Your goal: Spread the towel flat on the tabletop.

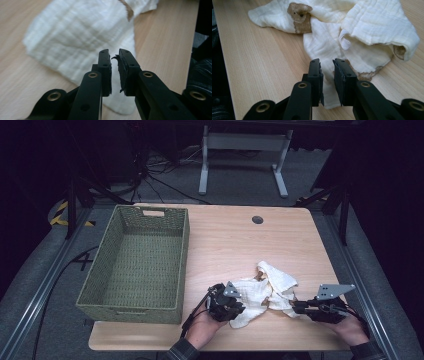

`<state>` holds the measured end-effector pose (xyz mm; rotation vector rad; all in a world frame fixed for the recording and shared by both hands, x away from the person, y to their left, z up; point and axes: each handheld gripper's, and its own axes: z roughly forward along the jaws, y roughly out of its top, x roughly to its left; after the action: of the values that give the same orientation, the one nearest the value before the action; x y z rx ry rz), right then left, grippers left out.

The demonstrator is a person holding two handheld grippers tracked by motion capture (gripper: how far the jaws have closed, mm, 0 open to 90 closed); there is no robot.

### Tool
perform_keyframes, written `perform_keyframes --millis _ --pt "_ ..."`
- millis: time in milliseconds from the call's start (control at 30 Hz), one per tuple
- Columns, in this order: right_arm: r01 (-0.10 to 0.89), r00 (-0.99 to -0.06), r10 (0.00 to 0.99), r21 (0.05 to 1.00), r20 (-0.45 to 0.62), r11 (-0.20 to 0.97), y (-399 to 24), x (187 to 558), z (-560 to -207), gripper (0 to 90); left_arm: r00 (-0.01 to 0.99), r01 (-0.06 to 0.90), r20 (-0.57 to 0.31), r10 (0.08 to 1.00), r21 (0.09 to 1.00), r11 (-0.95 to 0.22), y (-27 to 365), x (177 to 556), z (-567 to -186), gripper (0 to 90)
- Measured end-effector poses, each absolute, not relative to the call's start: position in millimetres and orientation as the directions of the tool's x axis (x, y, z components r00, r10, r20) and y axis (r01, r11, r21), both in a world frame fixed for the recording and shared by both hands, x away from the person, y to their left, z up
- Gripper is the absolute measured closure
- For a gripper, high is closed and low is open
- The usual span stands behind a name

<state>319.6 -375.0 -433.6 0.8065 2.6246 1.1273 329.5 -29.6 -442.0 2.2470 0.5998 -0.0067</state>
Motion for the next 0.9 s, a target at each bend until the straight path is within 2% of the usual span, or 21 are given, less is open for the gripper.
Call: perform_keyframes --millis 267,467,667,900 --pt "0.409 -0.846 0.53 0.708 0.057 0.576 -374.3 312.3 -435.7 88.8 0.902 0.412 -0.203 0.382 0.673 -0.615 -40.0 323.9 -449.7 87.1" --pt "0.388 -0.842 0.537 0.741 0.043 0.548 -377.0 304.0 -426.0 88.8 0.903 0.407 -0.174 0.394 0.644 -0.648 -41.5 325.4 -456.3 87.7" --pt "0.409 -0.848 0.527 0.7 0.055 0.585 -373.2 303.8 -439.7 89.2 0.901 0.409 -0.171 0.398 0.636 -0.654 -41.8 328.1 -459.7 88.6" --pt "0.421 -0.837 0.547 0.655 0.015 0.627 -369.3 315.3 -449.5 89.4 0.904 0.404 -0.17 0.393 0.641 -0.652 -41.4 330.1 -460.2 89.3"
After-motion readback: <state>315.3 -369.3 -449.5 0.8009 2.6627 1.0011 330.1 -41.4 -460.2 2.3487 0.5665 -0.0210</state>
